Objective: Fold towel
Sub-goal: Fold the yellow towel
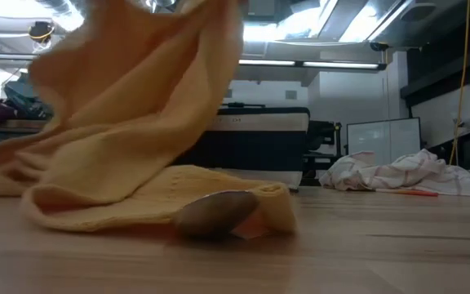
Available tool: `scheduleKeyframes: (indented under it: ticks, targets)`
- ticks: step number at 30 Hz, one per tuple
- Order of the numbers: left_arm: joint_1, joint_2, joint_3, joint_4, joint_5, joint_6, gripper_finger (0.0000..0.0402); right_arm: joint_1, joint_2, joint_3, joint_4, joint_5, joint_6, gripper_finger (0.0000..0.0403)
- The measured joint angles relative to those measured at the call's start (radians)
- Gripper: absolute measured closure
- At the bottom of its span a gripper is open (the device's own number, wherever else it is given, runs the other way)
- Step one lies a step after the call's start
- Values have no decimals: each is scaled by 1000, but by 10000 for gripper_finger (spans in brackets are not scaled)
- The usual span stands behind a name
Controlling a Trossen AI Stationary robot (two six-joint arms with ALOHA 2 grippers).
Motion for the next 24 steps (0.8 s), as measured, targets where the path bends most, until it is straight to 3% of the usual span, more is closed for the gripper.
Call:
scheduleKeyframes:
  ticks: [11,18,24]
  targets:
    - [88,-13,374,37,-364,219,401,-1,-153,-11,109,107,-3,399]
    - [186,-16,517,294,-370,488,401,-3,-231,-11,349,152,-80,398]
    - [178,-14,587,647,-279,804,401,0,-290,-11,497,134,-78,398]
